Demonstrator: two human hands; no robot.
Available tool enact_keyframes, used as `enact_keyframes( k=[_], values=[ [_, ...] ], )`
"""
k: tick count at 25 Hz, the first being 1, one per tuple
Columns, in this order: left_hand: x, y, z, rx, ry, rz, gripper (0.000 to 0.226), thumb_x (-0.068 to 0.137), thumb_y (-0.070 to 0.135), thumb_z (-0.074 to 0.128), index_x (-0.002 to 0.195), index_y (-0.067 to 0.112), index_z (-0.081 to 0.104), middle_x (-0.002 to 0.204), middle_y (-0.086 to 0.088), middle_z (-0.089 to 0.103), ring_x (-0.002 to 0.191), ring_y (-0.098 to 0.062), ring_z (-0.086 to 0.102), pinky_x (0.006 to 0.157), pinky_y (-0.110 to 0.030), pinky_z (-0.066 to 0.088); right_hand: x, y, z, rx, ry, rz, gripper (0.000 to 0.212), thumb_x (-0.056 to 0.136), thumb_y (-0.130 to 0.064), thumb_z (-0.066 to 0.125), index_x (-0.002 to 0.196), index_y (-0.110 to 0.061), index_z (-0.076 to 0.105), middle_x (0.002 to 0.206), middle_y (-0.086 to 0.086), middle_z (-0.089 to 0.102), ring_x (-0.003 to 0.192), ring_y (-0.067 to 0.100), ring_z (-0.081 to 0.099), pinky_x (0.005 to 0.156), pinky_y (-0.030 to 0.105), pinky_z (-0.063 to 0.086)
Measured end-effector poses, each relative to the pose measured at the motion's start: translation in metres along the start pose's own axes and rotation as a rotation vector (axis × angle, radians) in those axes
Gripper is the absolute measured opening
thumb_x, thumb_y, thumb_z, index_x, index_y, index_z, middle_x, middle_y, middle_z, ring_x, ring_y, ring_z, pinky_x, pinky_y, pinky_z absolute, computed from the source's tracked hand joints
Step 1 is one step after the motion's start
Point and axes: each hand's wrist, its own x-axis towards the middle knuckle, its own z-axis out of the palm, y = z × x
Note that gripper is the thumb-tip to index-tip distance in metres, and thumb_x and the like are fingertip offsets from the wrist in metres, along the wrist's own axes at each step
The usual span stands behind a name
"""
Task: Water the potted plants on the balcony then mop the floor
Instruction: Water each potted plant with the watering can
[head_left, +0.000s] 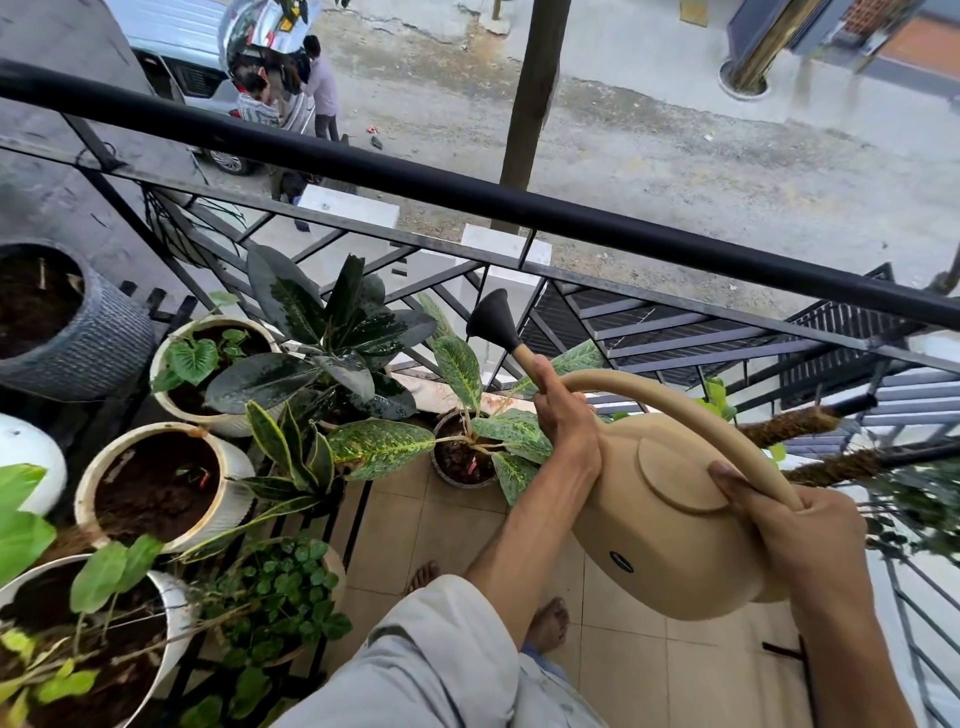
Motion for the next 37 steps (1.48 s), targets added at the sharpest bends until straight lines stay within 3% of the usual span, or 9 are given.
enact_keyframes(
  k=[9,14,18,23,27,30,33,35,37],
  values=[
    [0.001,-0.014,-0.005,0.038,-0.017,0.0,0.076,0.089,0.084,0.04,0.106,0.014,0.062,0.081,-0.005,0.058,0.065,-0.018,0.054,0.059,-0.031,0.042,-0.007,0.017,-0.007,0.042,-0.006,-0.042,0.03,0.068,-0.053,0.088,0.056,-0.029,0.076,0.044,-0.003,0.056,0.056,0.025,0.052,0.058,0.034,0.039],
    [-0.011,-0.017,-0.009,0.035,-0.022,0.011,0.074,0.093,0.079,0.039,0.11,0.011,0.062,0.079,-0.006,0.057,0.06,-0.016,0.051,0.053,-0.029,0.04,-0.009,0.03,-0.011,0.032,0.01,-0.044,0.033,0.067,-0.057,0.088,0.058,-0.028,0.076,0.05,0.003,0.059,0.056,0.025,0.053,0.057,0.037,0.041],
    [-0.021,-0.021,-0.011,0.04,-0.023,0.017,0.074,0.095,0.078,0.039,0.114,0.01,0.062,0.08,-0.008,0.055,0.061,-0.017,0.05,0.051,-0.029,0.039,-0.01,0.04,-0.016,0.02,0.047,-0.043,0.052,0.066,-0.056,0.089,0.052,-0.01,0.069,0.049,0.003,0.056,0.052,0.023,0.051,0.054,0.034,0.04],
    [-0.031,-0.024,-0.01,0.042,0.001,0.026,0.063,0.095,0.076,0.042,0.102,0.016,0.061,0.086,-0.007,0.058,0.07,-0.019,0.055,0.061,-0.031,0.043,-0.011,0.047,-0.022,0.032,0.034,-0.037,0.051,0.067,-0.052,0.09,0.043,-0.016,0.063,0.039,-0.007,0.048,0.051,0.022,0.045,0.055,0.031,0.035],
    [-0.03,-0.029,-0.008,0.002,-0.005,0.082,0.067,0.092,0.079,0.043,0.108,0.016,0.061,0.079,-0.002,0.054,0.063,-0.016,0.05,0.057,-0.03,0.04,-0.015,0.05,-0.026,0.122,-0.015,-0.048,0.045,0.07,-0.048,0.089,0.044,-0.021,0.064,0.038,-0.009,0.048,0.048,0.013,0.043,0.055,0.027,0.032],
    [-0.027,-0.039,-0.007,0.004,0.012,0.11,0.082,0.09,0.081,0.045,0.123,0.008,0.062,0.085,-0.003,0.058,0.074,-0.019,0.056,0.063,-0.032,0.044,-0.016,0.059,-0.029,0.146,-0.064,-0.063,0.041,0.075,-0.044,0.087,0.052,-0.017,0.066,0.041,-0.012,0.05,0.051,0.012,0.044,0.053,0.027,0.032],
    [-0.039,-0.046,0.001,0.024,0.001,0.184,0.08,0.091,0.081,0.042,0.125,0.011,0.061,0.092,-0.004,0.06,0.079,-0.019,0.059,0.066,-0.031,0.048,-0.013,0.072,-0.043,0.1,-0.131,-0.066,0.05,0.075,-0.052,0.081,0.041,-0.021,0.06,0.041,-0.011,0.045,0.053,0.017,0.039,0.053,0.028,0.029],
    [-0.05,-0.052,0.01,0.063,-0.007,0.226,0.068,0.094,0.078,0.041,0.119,0.017,0.061,0.094,-0.002,0.062,0.08,-0.016,0.061,0.069,-0.031,0.048,-0.006,0.081,-0.056,0.08,-0.215,-0.055,0.052,0.073,-0.058,0.079,0.041,-0.023,0.059,0.043,-0.008,0.043,0.056,0.019,0.04,0.051,0.033,0.036],
    [-0.062,-0.063,0.021,0.093,-0.024,0.29,0.063,0.097,0.073,0.042,0.118,0.016,0.06,0.09,0.001,0.061,0.078,-0.014,0.059,0.067,-0.031,0.046,0.009,0.094,-0.068,0.089,-0.313,-0.036,0.061,0.072,-0.064,0.084,0.045,-0.018,0.054,0.047,-0.002,0.043,0.056,0.021,0.042,0.052,0.054,0.052]
  ],
)
